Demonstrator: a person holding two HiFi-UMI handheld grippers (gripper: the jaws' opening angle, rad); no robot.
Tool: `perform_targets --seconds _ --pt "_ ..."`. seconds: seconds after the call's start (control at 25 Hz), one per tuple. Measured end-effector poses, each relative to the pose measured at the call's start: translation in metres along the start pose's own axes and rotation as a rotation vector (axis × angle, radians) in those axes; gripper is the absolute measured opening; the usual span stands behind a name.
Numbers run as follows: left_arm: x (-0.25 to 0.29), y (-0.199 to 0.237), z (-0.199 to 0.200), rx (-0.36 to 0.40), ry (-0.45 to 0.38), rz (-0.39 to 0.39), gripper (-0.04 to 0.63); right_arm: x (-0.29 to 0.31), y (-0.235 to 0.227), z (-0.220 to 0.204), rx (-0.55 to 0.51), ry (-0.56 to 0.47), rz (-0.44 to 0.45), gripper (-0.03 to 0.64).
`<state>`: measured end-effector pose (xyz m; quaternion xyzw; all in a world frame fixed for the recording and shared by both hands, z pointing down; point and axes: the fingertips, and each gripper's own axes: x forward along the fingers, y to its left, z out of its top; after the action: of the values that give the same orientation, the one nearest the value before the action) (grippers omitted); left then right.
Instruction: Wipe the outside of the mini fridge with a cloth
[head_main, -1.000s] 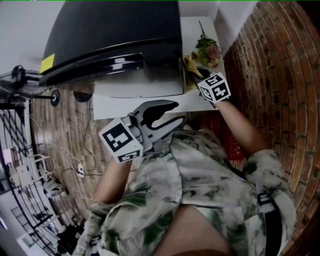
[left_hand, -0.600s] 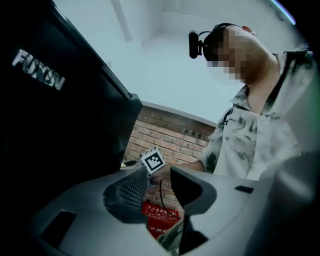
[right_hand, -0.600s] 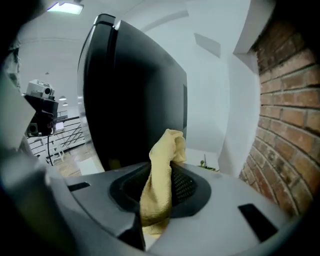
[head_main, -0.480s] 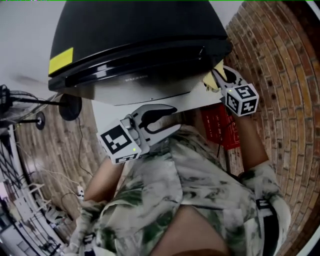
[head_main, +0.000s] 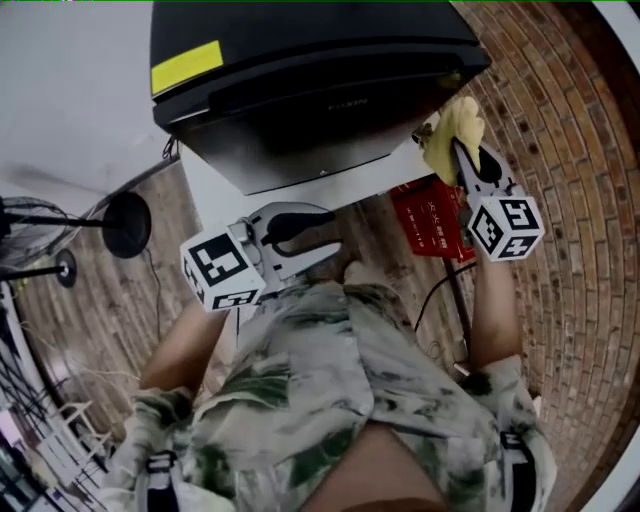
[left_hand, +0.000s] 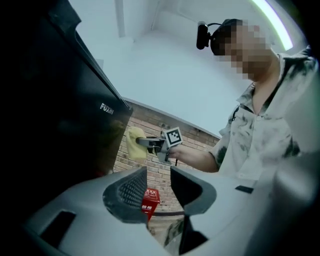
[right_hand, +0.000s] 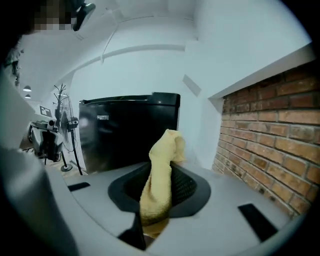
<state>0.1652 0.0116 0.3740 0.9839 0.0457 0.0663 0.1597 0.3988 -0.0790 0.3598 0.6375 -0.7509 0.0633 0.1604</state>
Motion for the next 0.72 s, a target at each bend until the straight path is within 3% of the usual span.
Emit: perform_targets --seconds 0.2,0.44,0.72 --pt "-0.019 -0.010 -0.001 0.031 0.004 0.013 0.138 -0.034 0.048 0.006 -0.027 -0.014 0.008 0.097" --pt "-0.027 -0.048 0.000 0.051 0.029 0.013 0.138 -0.060 0.110 0.008 -0.071 -0.003 0.100 0.097" --pt "-0.041 -0.104 -0.031 0.031 0.087 -0.004 0.138 -0.065 0.189 0.001 -0.109 -0.041 0.186 0.097"
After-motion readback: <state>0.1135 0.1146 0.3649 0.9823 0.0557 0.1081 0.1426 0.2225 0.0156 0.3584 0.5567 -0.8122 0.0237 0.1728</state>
